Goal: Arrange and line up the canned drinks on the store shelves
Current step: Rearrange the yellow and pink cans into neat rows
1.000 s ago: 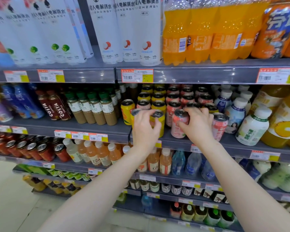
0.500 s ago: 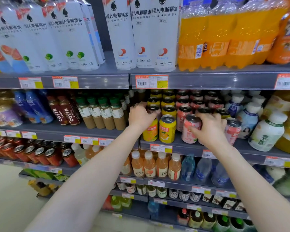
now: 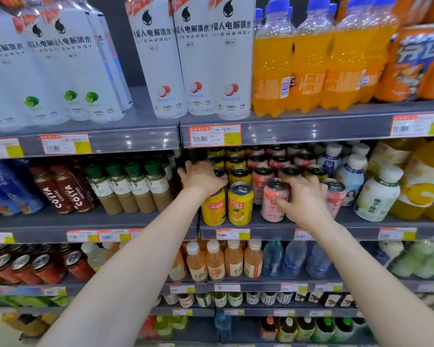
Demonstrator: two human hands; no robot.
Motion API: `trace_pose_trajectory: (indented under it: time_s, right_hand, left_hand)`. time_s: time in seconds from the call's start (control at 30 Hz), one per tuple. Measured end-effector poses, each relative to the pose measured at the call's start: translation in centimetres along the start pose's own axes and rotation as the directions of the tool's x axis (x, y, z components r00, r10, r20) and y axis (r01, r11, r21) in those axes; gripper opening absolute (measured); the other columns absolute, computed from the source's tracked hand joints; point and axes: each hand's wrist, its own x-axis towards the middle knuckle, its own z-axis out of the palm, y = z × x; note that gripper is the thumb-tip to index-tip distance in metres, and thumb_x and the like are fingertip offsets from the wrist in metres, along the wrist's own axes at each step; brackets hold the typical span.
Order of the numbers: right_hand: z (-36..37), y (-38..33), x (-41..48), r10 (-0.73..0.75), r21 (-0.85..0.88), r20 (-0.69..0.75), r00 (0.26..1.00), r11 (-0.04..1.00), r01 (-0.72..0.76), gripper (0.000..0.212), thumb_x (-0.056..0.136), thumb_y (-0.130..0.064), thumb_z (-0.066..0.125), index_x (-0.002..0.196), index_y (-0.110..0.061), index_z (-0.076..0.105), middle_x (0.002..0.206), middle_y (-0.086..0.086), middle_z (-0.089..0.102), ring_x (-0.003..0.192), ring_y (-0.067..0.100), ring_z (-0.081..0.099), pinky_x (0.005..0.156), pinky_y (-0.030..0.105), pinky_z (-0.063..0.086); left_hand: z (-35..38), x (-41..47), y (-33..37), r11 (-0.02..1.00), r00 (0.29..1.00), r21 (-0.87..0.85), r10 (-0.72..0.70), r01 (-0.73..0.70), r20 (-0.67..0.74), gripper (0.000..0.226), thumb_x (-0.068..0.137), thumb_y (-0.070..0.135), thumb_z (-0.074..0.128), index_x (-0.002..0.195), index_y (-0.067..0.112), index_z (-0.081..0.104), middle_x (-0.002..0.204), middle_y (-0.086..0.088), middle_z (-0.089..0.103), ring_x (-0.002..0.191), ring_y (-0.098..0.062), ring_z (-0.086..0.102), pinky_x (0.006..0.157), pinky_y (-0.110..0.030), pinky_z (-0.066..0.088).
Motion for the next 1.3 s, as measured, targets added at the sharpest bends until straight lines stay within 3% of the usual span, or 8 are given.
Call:
trace_pose_trajectory:
  time_s: [0.33,0.47,0.63,0.87,0.97,1.1,1.3]
  right_hand:
    - [0.0,-0.1,-0.4,-0.013,-0.003,-0.022,1.0,1.0,0.013,0.063,0.08,-0.055,0.069,0.136,-0.03,0.058,0.122,-0.004,0.066,0.111,0.023,0.041,0.084,0.038,0.031]
    - [-0.1,-0.3,-0.6,-0.005,0.0,-0.036,0.999,1.0,0.005,0.06,0.08,-0.054,0.072,0.134,-0.032,0.059,0.124,-0.007,0.064,0.114,0.021,0.041,0.08,0.032,0.018]
    - [0.0,-0.4,-0.7,0.005,0.003,-0.043,0.999,1.0,-0.005,0.059,0.079,-0.054,0.073,0.132,-0.032,0.061,0.123,-0.008,0.064,0.114,0.02,0.041,0.079,0.031,0.016]
    - [0.2,-0.2,-0.7,0.001,0.013,-0.059,0.998,1.0,0.0,0.059,0.079,-0.053,0.074,0.132,-0.032,0.061,0.122,-0.008,0.065,0.114,0.019,0.042,0.081,0.03,0.017]
    - [0.2,-0.4,-0.7,0.008,0.011,-0.072,0.997,1.0,-0.008,0.058,0.078,-0.053,0.075,0.13,-0.031,0.063,0.119,-0.007,0.066,0.111,0.02,0.043,0.079,0.031,0.016]
    - [0.3,-0.4,-0.8,0.008,0.0,-0.084,0.996,1.0,-0.008,0.056,0.078,-0.053,0.075,0.128,-0.031,0.063,0.119,-0.007,0.066,0.109,0.019,0.042,0.078,0.031,0.015]
    - [0.3,-0.4,-1.0,0.001,0.019,-0.089,0.996,1.0,0.001,0.056,0.078,-0.054,0.075,0.127,-0.029,0.064,0.119,-0.007,0.067,0.11,0.02,0.043,0.079,0.031,0.016]
  left_hand:
    - [-0.6,1.2,0.1,1.0,0.993,-0.009,0.016,-0.015,0.118,0.058,0.081,0.064,0.064,0.116,0.018,0.059,0.126,-0.01,0.059,0.127,-0.038,0.04,0.099,-0.045,0.036]
    - [-0.8,1.7,0.5,0.995,0.984,-0.023,-0.088,0.092,0.153,0.073,0.075,0.068,0.071,0.122,0.015,0.055,0.133,-0.01,0.057,0.133,-0.036,0.041,0.101,-0.044,0.042]
    - [-0.4,2.2,0.0,0.992,0.991,-0.085,-0.084,0.093,0.103,0.076,0.062,0.073,0.075,0.111,0.017,0.062,0.122,-0.007,0.064,0.124,-0.035,0.051,0.1,-0.045,0.048]
    - [-0.5,1.2,-0.6,0.965,0.999,-0.259,-0.039,0.035,-0.012,0.049,0.06,0.075,0.064,0.082,0.031,0.068,0.097,0.002,0.069,0.111,-0.034,0.058,0.096,-0.048,0.05]
    - [-0.8,0.7,-1.0,0.898,0.996,-0.44,-0.05,0.012,-0.074,0.054,0.055,0.078,0.066,0.086,0.034,0.068,0.097,0.006,0.072,0.106,-0.026,0.065,0.094,-0.043,0.054]
    - [-0.9,-0.4,-1.4,0.77,0.985,-0.627,0.012,-0.117,-0.169,0.037,0.07,0.053,0.081,0.099,0.034,0.071,0.1,0.013,0.073,0.099,-0.01,0.068,0.076,-0.02,0.051]
    - [-0.8,-2.0,-1.3,0.719,0.954,-0.663,0.0,-0.207,-0.299,0.058,0.06,0.053,0.077,0.113,0.033,0.07,0.117,0.007,0.071,0.109,-0.012,0.066,0.092,-0.03,0.054]
